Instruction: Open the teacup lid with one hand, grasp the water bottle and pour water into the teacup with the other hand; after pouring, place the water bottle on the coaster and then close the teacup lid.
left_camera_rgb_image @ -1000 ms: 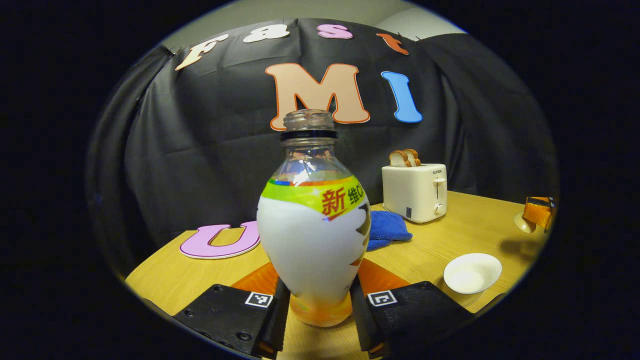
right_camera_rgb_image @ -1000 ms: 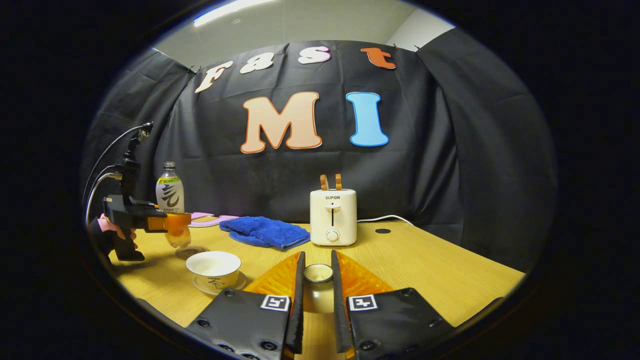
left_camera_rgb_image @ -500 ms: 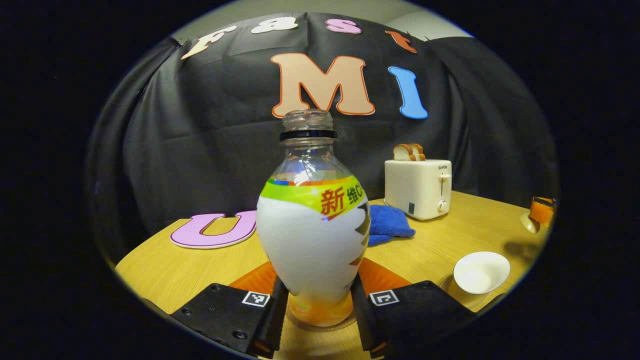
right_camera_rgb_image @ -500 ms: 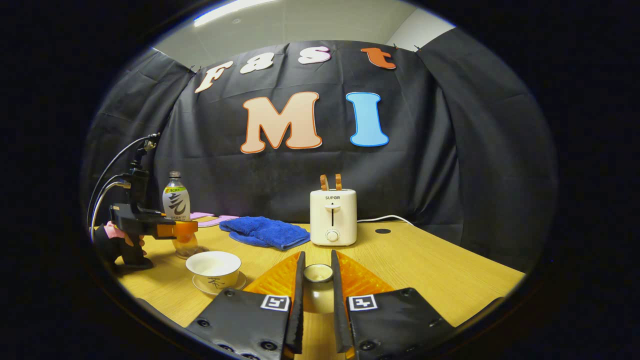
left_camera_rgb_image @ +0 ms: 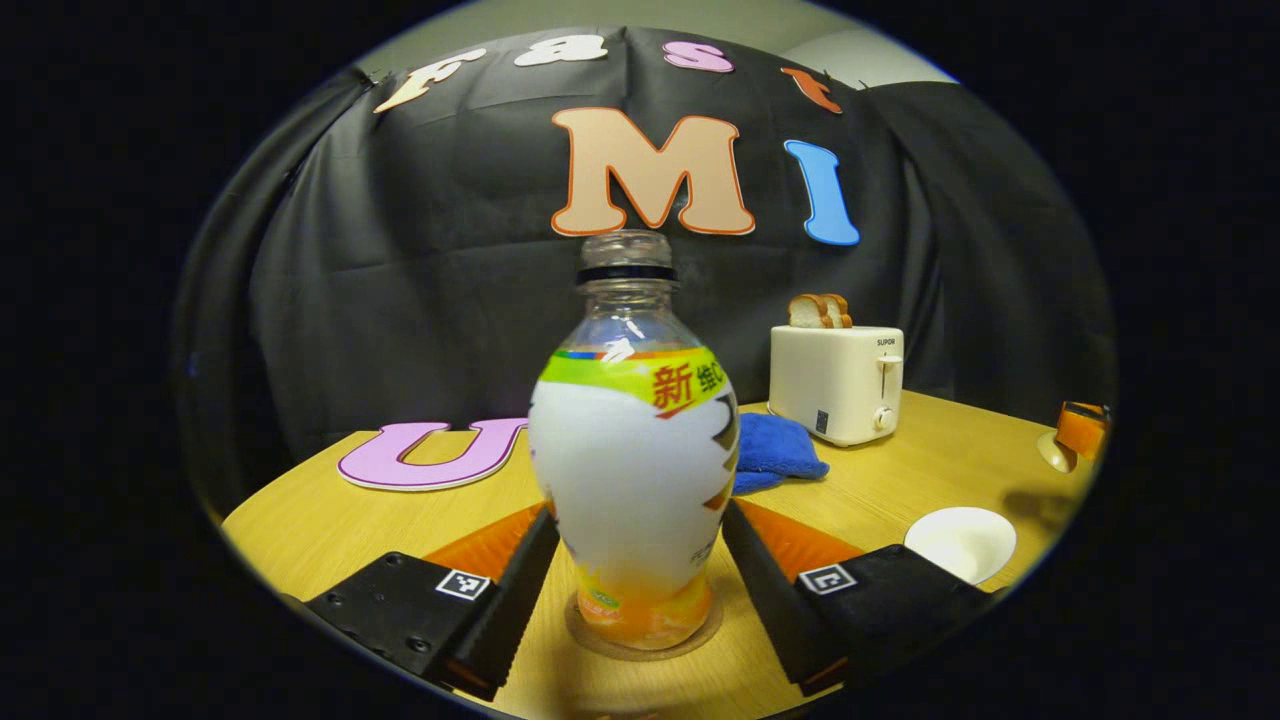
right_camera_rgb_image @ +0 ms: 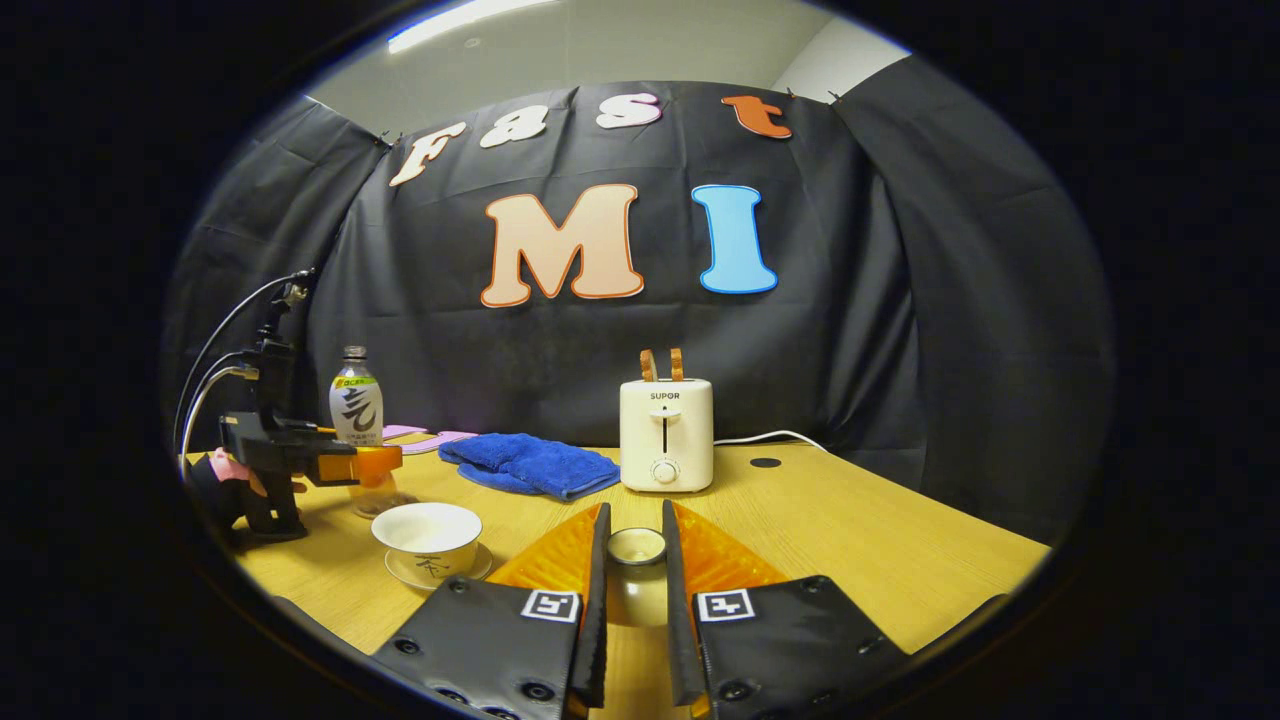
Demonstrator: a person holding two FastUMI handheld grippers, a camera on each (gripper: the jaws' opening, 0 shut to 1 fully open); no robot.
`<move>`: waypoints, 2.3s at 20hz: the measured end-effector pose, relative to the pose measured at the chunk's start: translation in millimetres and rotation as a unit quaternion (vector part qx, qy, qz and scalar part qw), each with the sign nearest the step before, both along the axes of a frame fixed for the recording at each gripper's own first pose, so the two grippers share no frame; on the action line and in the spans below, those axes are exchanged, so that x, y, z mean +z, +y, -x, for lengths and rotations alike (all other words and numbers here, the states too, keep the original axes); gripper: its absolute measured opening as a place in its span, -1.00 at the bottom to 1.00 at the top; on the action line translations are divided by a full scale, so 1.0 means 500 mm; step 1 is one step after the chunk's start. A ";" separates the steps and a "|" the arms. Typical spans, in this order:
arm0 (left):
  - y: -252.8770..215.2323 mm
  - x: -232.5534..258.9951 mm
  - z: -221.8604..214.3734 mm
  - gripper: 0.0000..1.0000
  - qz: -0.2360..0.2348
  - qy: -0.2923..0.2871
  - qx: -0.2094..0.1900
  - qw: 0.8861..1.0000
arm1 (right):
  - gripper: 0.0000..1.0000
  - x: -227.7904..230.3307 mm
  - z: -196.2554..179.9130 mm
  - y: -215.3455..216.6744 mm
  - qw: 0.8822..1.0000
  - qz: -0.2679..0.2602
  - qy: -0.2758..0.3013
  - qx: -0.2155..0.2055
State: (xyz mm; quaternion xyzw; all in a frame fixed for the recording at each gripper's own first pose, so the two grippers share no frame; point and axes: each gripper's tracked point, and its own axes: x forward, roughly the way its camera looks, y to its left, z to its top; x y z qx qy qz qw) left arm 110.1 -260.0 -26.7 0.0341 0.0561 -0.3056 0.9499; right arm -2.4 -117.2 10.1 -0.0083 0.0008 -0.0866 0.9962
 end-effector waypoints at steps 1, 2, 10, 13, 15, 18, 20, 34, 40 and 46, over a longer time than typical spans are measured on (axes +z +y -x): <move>0.001 0.000 -0.003 0.92 0.004 -0.001 0.001 1.000 | -0.46 0.000 0.000 0.000 1.000 0.000 0.000 0.000; 0.006 0.003 -0.001 0.92 0.006 -0.001 0.004 1.000 | -0.46 0.000 0.000 0.000 1.000 0.000 0.000 0.000; 0.038 0.039 0.036 0.91 0.042 -0.048 0.022 0.998 | -0.46 0.002 0.001 -0.002 1.000 0.000 -0.002 -0.001; 0.059 0.042 0.064 0.92 0.046 -0.048 0.022 0.998 | -0.46 0.002 -0.001 -0.002 1.000 0.000 -0.002 -0.002; 0.080 0.041 0.087 0.92 0.046 -0.048 0.024 0.998 | -0.43 0.002 0.000 -0.002 1.000 0.000 -0.002 -0.001; 0.130 0.046 0.117 0.91 0.045 -0.052 0.047 0.997 | -0.46 0.002 0.000 -0.002 1.000 0.000 -0.002 -0.001; 0.167 0.044 0.134 0.91 0.043 -0.053 0.070 0.995 | -0.46 0.002 0.001 -0.001 1.000 0.000 -0.002 0.000; 0.274 0.045 0.154 0.91 0.034 -0.060 0.181 0.981 | -0.40 -0.010 -0.032 0.151 0.992 -0.006 0.007 0.125; 0.271 0.044 0.156 0.91 0.035 -0.059 0.179 0.981 | -0.46 -0.016 -0.079 0.222 0.988 -0.007 0.009 0.156; 0.270 0.041 0.157 0.91 0.035 -0.059 0.179 0.981 | -0.43 -0.019 -0.121 0.298 0.979 -0.009 0.013 0.202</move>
